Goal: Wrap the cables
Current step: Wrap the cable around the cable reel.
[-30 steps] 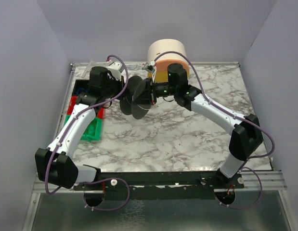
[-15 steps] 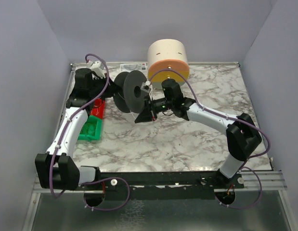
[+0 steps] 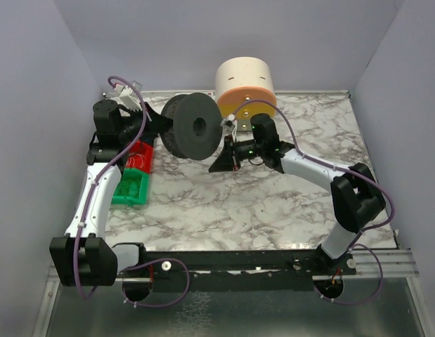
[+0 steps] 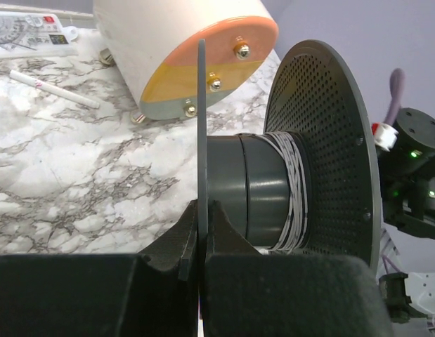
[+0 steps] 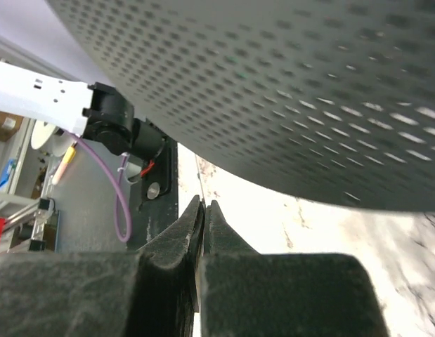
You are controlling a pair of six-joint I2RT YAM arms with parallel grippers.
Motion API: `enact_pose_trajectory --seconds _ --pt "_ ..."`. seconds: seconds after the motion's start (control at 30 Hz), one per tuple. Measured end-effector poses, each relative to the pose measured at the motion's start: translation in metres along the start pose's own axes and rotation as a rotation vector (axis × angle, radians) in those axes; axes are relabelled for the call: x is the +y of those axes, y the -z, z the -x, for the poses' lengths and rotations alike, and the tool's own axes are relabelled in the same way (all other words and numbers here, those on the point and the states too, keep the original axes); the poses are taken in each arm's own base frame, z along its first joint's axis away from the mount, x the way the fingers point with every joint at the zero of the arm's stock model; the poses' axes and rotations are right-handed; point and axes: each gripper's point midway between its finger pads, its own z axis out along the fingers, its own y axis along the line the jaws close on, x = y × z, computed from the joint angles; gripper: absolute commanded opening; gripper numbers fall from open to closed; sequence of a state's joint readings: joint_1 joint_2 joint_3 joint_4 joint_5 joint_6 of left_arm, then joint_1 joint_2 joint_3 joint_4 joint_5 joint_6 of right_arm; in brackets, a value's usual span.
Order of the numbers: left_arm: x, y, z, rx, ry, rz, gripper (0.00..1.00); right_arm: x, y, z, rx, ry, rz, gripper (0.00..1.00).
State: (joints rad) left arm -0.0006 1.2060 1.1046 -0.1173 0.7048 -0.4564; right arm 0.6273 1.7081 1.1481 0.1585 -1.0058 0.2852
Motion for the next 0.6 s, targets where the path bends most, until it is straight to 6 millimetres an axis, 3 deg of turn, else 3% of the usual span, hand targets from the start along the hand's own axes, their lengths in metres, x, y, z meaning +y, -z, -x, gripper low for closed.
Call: enact_pose_trajectory --seconds 0.4,0.6 --pt "-0.027 0.004 -0.001 0.024 -0.016 -0.170 0.00 -0.038 0.039 0.010 -0.075 -0.056 -0.084 0.01" --pt "-0.033 0.004 -0.007 0.054 -0.034 -0.226 0.00 -0.064 0.072 0.025 -0.151 -0.126 -0.161 0.00"
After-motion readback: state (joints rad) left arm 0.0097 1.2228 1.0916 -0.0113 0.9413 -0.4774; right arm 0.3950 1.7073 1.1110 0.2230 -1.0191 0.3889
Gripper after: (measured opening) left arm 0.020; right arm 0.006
